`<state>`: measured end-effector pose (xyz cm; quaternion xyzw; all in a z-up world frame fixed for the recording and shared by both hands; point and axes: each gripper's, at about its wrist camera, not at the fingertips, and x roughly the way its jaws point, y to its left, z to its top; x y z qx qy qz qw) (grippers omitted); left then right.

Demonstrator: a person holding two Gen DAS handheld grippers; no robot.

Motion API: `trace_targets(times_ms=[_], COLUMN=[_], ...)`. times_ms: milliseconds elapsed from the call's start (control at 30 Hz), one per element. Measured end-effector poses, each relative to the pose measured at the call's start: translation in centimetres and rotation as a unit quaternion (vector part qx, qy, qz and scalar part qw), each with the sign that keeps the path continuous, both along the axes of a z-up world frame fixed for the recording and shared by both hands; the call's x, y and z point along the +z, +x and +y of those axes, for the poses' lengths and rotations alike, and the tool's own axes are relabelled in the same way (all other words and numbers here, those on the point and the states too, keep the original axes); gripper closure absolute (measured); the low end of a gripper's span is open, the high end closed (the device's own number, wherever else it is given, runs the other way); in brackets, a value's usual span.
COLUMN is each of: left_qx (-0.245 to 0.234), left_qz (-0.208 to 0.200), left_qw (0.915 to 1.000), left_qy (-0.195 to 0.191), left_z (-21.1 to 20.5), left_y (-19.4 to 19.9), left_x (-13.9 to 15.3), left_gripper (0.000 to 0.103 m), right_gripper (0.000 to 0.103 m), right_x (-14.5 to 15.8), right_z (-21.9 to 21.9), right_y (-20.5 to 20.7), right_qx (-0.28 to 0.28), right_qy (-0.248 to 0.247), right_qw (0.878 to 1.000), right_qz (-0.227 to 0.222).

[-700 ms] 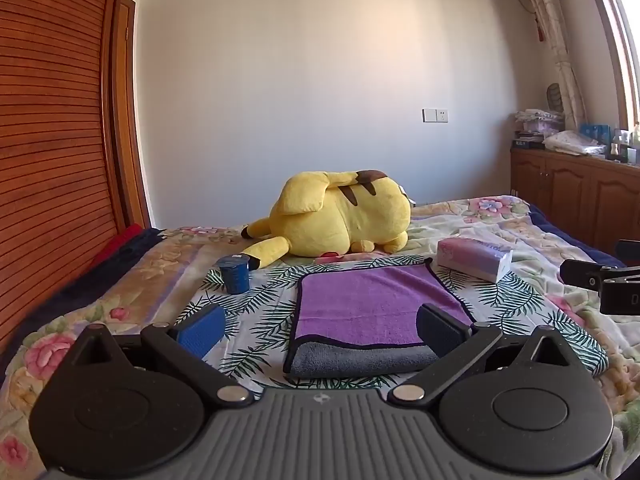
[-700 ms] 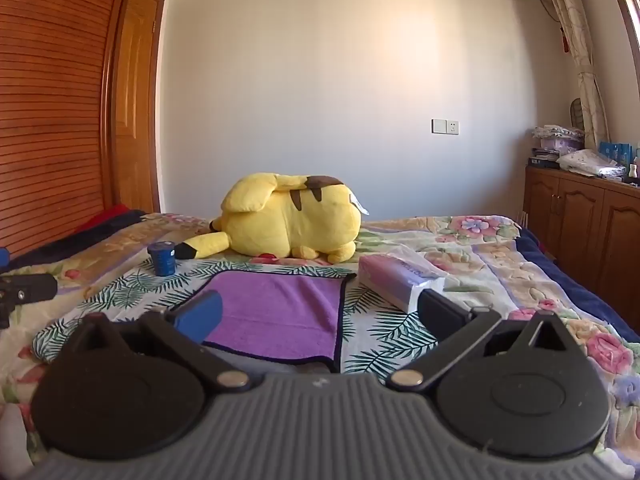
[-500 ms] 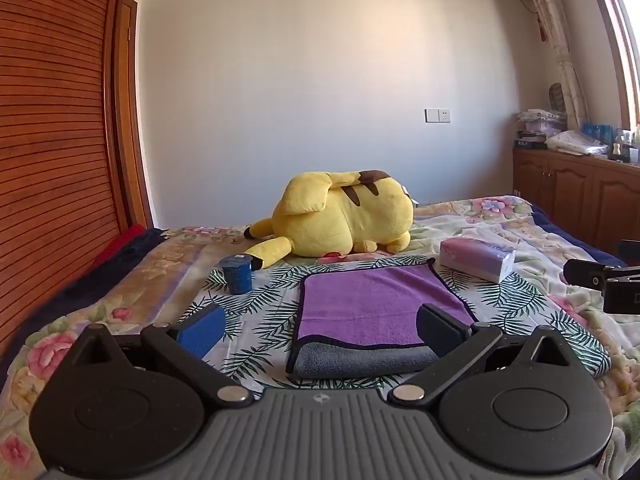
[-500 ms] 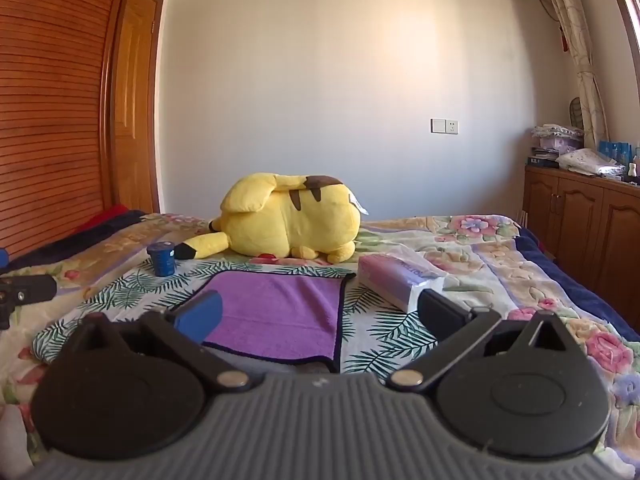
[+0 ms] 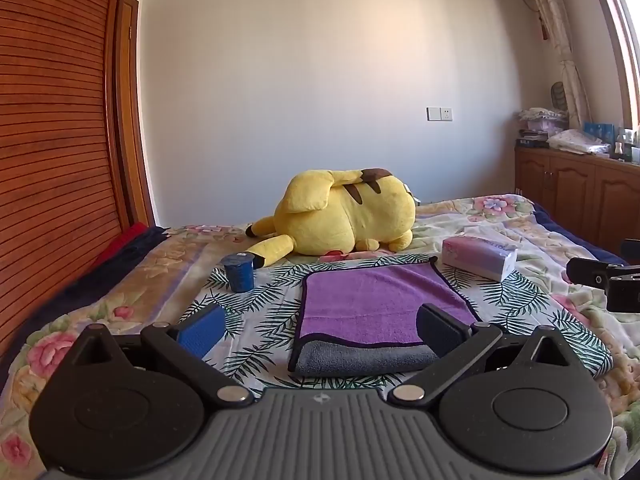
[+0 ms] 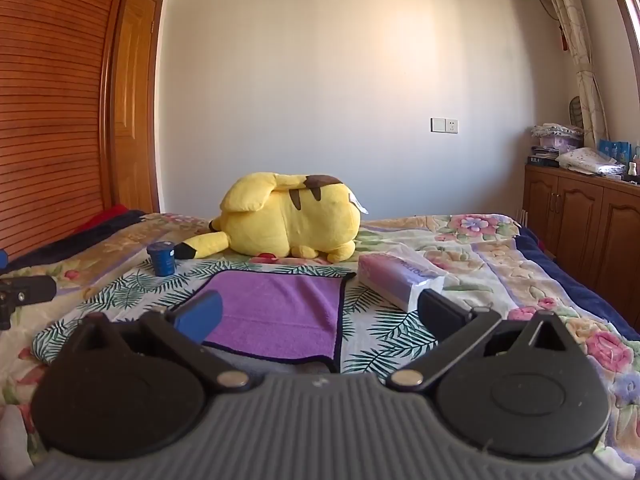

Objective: Fold towel

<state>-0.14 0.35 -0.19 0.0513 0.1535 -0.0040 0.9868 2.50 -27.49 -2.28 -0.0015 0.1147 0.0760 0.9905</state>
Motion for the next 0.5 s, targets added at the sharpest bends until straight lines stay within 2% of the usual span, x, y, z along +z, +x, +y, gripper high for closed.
trace_targets(times_ms=[500], left_qx=[0.001], left_qz=[0.001], left_qw=[1.0000], left_qy=[0.002], left_z=[-0.22], left_y=[0.10], left_x=[-0.06], left_gripper=[0.016], right_gripper=[0.000], right_x=[-0.06], right_z=[0.02], right_y=[0.03], right_qx=[0.001], right_qy=[0.001], right_qw=[1.000], right_qz=[-0.001])
